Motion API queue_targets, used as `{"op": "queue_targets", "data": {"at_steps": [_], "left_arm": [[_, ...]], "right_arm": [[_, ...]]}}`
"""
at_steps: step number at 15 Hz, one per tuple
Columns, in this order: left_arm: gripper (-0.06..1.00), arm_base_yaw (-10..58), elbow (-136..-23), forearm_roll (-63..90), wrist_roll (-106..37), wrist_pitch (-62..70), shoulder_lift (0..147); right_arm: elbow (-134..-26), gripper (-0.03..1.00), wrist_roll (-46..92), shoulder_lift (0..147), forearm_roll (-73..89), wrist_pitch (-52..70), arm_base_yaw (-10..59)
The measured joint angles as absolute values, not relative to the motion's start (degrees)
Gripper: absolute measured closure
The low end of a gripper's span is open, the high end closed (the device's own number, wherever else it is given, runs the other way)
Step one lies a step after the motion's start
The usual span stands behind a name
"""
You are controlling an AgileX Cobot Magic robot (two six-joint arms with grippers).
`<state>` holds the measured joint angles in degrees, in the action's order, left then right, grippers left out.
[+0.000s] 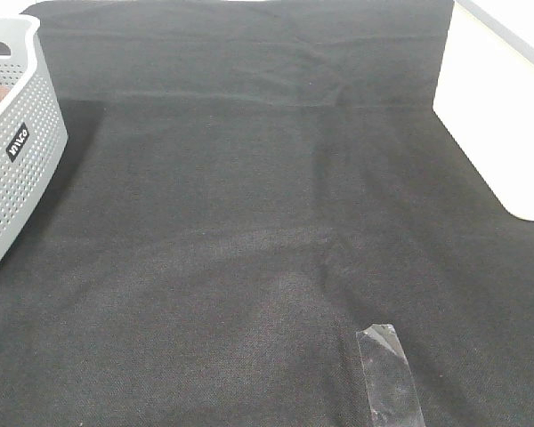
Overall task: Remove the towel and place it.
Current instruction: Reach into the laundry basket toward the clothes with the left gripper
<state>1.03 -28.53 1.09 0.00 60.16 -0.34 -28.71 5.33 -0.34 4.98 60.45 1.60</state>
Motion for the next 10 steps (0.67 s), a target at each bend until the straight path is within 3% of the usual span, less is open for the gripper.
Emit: {"op": "queue_targets", "data": {"at_steps": [10], "left_arm": [[-0.05, -1.4, -28.5, 3.4, 0.0, 60.2, -0.3]], "right_arm": [[-28.7, 0.25, 5.3, -0.3, 5.0, 60.4, 1.6]]}}
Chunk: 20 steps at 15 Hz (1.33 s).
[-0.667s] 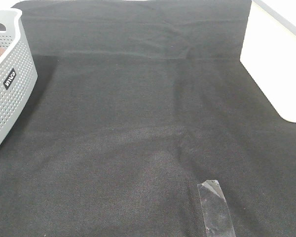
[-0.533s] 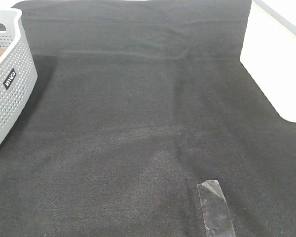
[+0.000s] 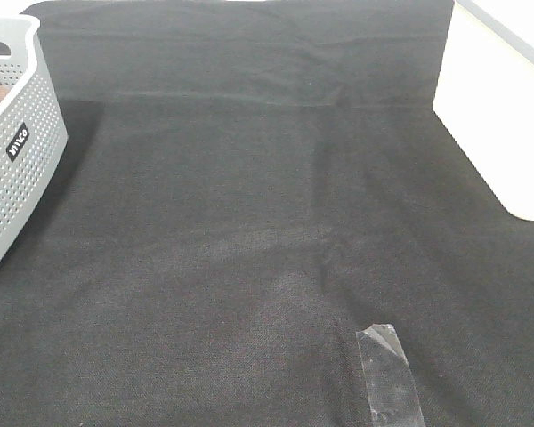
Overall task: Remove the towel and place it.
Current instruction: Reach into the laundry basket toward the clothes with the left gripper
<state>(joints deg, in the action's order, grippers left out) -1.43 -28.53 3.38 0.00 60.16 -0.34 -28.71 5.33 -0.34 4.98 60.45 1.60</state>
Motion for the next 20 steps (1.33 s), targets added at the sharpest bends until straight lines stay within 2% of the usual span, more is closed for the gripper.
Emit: {"op": "queue_targets", "data": {"at_steps": [20], "left_arm": [[-0.05, -1.8, -28.5, 3.6, -0.3, 60.2, -0.3]], "right_arm": [[-28.7, 0.25, 5.3, -0.3, 5.0, 60.4, 1.6]]}}
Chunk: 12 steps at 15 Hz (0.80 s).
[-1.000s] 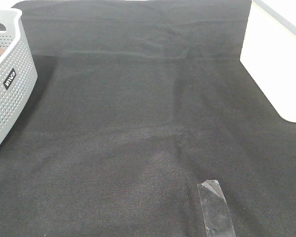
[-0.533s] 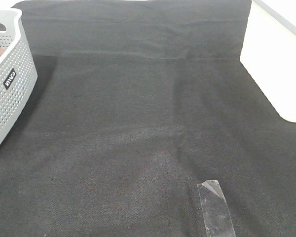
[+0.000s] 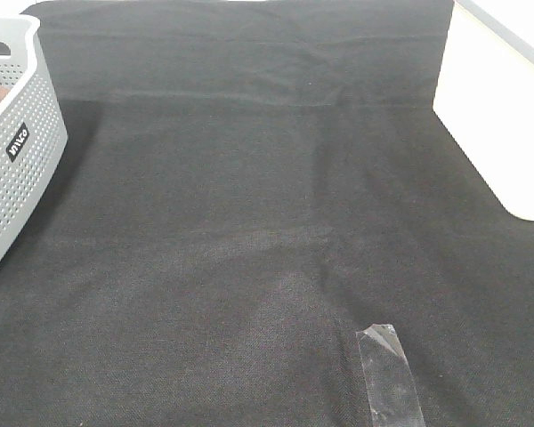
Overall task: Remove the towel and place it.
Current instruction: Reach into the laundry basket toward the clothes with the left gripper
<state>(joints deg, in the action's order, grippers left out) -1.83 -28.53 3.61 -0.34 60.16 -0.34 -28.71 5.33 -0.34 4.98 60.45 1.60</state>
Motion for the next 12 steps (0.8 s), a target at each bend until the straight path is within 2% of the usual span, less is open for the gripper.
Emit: {"op": "queue_targets", "data": {"at_steps": [12], "left_arm": [[-0.05, -1.8, -28.5, 3.6, -0.4, 60.2, -0.3]], "right_arm": [[-28.7, 0.25, 5.3, -0.3, 5.0, 60.4, 1.6]]}}
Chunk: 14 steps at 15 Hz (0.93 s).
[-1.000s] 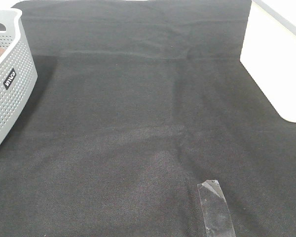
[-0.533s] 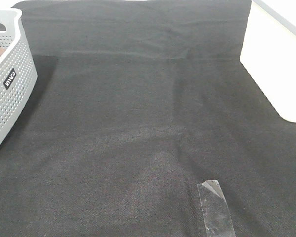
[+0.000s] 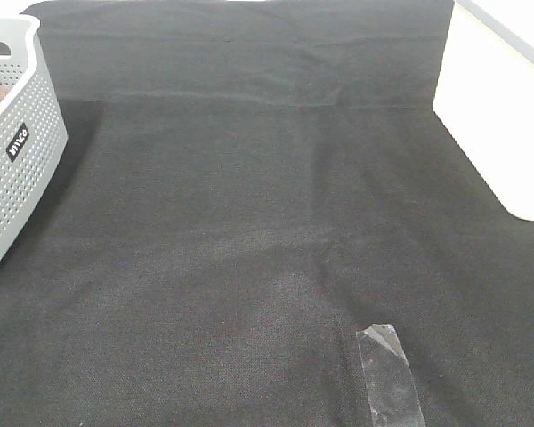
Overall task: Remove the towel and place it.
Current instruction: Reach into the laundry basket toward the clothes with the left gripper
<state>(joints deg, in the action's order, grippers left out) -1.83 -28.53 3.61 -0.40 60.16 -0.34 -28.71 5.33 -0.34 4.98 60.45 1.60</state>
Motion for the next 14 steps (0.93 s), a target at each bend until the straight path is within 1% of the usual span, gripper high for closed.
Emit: {"op": "queue_targets", "data": {"at_steps": [12, 14], "left_arm": [[-0.05, -1.8, -28.7, 3.6, -0.5, 60.3, -0.1], [-0.05, -1.8, -32.3, 3.5, -3.6, 62.5, 4.6]], "right_arm": [[-28.7, 0.25, 5.3, -0.3, 5.0, 60.4, 1.6], [-28.7, 0.25, 5.3, -0.3, 5.0, 60.4, 1.6]]}}
